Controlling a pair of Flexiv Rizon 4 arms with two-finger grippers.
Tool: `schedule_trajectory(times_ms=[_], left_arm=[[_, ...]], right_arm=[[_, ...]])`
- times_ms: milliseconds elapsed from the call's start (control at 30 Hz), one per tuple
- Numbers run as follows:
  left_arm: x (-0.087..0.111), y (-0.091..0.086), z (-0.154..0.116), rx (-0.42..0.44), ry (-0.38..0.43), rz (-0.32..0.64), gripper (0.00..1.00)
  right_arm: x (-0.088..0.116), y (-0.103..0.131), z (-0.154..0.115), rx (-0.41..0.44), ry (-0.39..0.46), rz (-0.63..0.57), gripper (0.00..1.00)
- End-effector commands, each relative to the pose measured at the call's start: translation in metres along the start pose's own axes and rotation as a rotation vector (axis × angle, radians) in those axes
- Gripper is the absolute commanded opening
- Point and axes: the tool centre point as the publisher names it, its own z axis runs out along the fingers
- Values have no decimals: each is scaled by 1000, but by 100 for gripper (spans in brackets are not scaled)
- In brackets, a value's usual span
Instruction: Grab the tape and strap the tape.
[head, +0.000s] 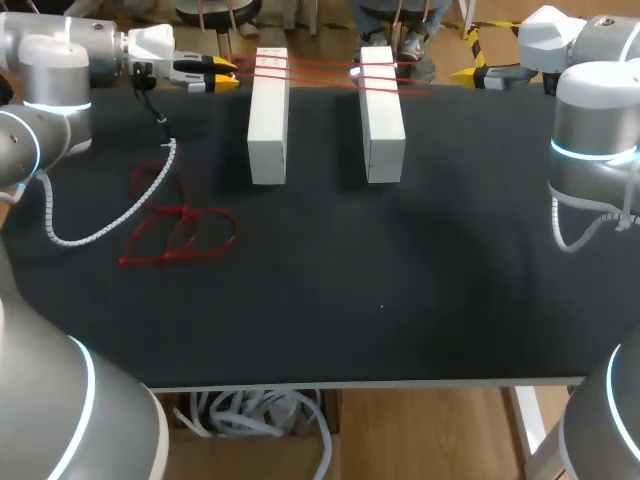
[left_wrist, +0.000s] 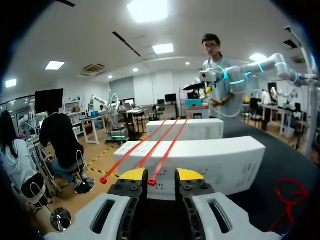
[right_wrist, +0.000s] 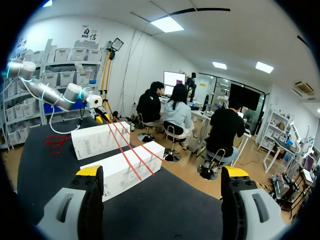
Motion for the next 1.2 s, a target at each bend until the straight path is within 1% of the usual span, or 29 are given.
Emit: schedule_trajectory(times_ms=[33, 200, 267, 300, 400, 500, 567, 667, 867, 900, 933, 967, 1167, 1200], left_arm=[[-8, 5, 2, 10, 66, 1, 24], [-7, 6, 3, 8, 68, -1, 27], [-7, 6, 3, 7, 70, 0, 33], [-7, 7, 3, 7, 70, 0, 35], [-8, 8, 3, 8, 71, 3, 35], [-8, 8, 3, 8, 72, 6, 34], [-8, 9, 2, 8, 72, 7, 29], [-8, 10, 2, 10, 72, 8, 28], [-6, 13, 4, 18, 71, 3, 28], [-6, 13, 4, 19, 70, 3, 27], [-5, 13, 4, 20, 69, 3, 21], [-5, 13, 5, 22, 67, 2, 19], [-1, 13, 6, 26, 61, 0, 16], [0, 12, 6, 26, 60, -1, 17]], right_arm=[[0, 0, 0, 2, 1, 0, 100], [0, 0, 0, 2, 1, 0, 100], [0, 0, 0, 2, 1, 0, 100], [0, 0, 0, 2, 1, 0, 100], [0, 0, 0, 2, 1, 0, 100], [0, 0, 0, 2, 1, 0, 100], [0, 0, 0, 2, 1, 0, 100], [0, 0, 0, 2, 1, 0, 100], [0, 0, 0, 2, 1, 0, 100], [0, 0, 0, 2, 1, 0, 100], [0, 0, 0, 2, 1, 0, 100], [0, 0, 0, 2, 1, 0, 100], [0, 0, 0, 2, 1, 0, 100], [0, 0, 0, 2, 1, 0, 100]])
